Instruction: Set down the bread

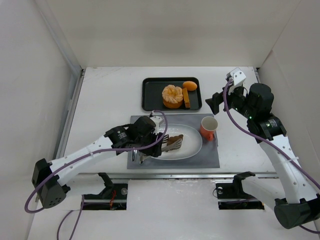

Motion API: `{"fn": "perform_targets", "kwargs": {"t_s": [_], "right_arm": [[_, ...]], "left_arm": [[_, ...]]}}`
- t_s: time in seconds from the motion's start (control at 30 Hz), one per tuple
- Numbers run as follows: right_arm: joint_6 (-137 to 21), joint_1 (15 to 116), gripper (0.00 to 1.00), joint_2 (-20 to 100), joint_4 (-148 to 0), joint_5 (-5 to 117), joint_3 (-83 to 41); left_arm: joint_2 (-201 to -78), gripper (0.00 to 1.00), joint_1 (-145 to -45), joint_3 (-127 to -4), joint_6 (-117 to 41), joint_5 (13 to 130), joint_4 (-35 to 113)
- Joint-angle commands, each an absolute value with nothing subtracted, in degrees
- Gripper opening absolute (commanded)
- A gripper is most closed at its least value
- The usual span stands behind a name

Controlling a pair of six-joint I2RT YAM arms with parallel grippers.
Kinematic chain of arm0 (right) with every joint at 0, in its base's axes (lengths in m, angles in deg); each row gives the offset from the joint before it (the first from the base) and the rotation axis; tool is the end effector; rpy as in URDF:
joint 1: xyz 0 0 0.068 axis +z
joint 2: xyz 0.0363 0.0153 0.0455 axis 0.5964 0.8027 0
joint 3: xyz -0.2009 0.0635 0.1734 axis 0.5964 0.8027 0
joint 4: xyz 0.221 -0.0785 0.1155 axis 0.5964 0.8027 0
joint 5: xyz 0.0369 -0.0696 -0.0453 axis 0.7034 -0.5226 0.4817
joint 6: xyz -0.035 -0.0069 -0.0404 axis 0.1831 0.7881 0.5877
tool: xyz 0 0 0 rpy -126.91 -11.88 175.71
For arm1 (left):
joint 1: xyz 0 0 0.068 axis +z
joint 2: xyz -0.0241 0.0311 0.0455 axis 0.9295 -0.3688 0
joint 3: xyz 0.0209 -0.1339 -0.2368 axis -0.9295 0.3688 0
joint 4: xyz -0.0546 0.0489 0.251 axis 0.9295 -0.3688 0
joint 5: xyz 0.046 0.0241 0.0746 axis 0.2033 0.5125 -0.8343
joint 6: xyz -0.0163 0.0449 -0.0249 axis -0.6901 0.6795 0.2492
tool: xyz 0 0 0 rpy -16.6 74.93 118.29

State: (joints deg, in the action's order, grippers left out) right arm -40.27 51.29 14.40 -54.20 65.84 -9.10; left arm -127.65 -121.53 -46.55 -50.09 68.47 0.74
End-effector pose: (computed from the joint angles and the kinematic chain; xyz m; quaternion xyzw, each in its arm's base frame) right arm 0.1999 0.0637 0.4023 -0.2664 0.7283 0.1413 0.6154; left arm 0.1355 -0.1865 0.2846 0.2508 0.8948 -0.2626 0.2598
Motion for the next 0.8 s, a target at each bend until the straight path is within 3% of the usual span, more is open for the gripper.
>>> {"fn": "perform_targets", "kwargs": {"t_s": [0.0, 0.23, 0.63, 0.77], "right_arm": [[-39.7, 51.2, 1.0, 13.7, -57.3, 65.6, -9.0], [-39.7, 51.2, 1.0, 13.7, -57.3, 65.6, -9.0], [-39.7, 51.2, 1.0, 13.2, -57.3, 65.6, -9.0], [-39.7, 51.2, 1.0, 13.2, -57.3, 65.6, -9.0]], "left_arm": [[-127.0, 0.51, -121.8, -46.5, -50.7, 68.4, 2.2], [-127.0, 0.51, -121.8, -47.8, -50.7, 65.5, -0.3], [-122.5, 0.5, -121.8, -62.8, -51.8, 59.1, -9.3], [-121.3, 0.46, -121.8, -63.6, -52.3, 51.3, -10.9]]}}
